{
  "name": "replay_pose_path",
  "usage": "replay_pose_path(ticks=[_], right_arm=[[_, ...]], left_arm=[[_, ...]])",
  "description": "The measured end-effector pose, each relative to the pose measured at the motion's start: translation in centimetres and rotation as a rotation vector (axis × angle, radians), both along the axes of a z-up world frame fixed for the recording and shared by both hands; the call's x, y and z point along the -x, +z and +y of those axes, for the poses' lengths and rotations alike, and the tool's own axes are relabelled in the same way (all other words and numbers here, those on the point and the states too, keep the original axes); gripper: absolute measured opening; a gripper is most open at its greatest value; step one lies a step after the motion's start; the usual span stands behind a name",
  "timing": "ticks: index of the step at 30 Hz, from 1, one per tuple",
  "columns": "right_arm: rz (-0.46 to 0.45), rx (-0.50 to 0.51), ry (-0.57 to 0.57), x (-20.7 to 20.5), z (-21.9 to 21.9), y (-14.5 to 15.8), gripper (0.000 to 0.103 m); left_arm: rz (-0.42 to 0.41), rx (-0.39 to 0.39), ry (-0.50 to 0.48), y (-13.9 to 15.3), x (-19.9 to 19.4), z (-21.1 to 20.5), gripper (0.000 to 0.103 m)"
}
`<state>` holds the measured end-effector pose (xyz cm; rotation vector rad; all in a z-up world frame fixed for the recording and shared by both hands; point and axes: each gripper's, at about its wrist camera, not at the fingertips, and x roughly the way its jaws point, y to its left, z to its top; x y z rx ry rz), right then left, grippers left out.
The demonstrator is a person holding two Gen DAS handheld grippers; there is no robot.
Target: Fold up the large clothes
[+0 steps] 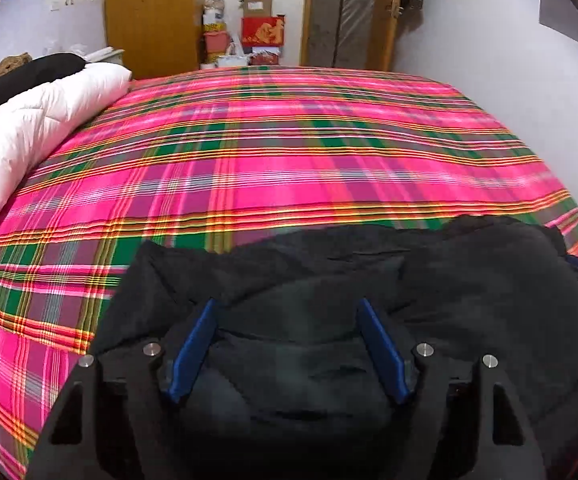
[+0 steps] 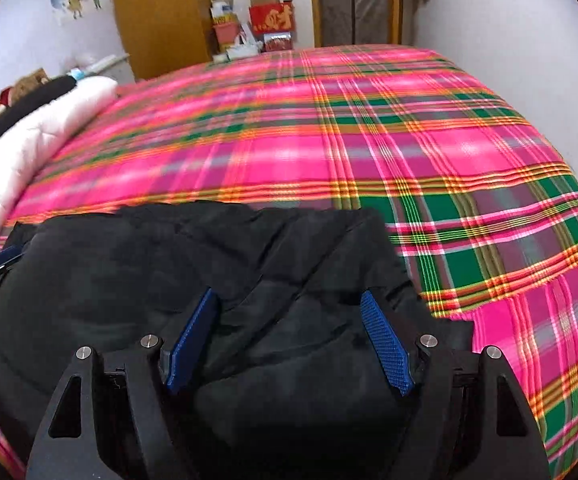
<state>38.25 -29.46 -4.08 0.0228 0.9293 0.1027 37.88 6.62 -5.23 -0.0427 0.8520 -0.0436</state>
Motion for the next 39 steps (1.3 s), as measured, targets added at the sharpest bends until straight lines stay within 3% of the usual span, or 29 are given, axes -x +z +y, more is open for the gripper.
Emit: replay_pose_path(ticks=[8,27,30,32,36,39], right_arm=[[-0.003,-0.041,-0.037,-0.9,-0.8,-2.8,0.074],[-0.009,-0.015,-0.058,-1.0,-0.5,-2.8,0.074],[0.012,0.013,-0.071,-0.7,-0.3,-1.0,0.074],[-0.03,-0.007,-0.067,0.5,-0.1,1.4,0.074],[-0.169,-0.065,-0.03,3.6,1.7,6.3,0.074],[-0.165,-0.104,0.046,3.9,4.8,6.5,0.074]], left_arm=[[-0.049,0.052,0.084,-2.6,0.0,1.1,0.076],[-0.038,0.025,0.089,-2.7,-0.2,0.9,0.076],[0.009,0.021,0.086,-1.4,-0.4,0.9,0.075],[0.001,0.055,0.096,0.6,0.1,1.2,0.075],[-0.123,0.108,0.082,5.8,2.1,0.6,0.075],[-0.184,0.145,-0.002,8.1,2.7,-2.6,0.075]])
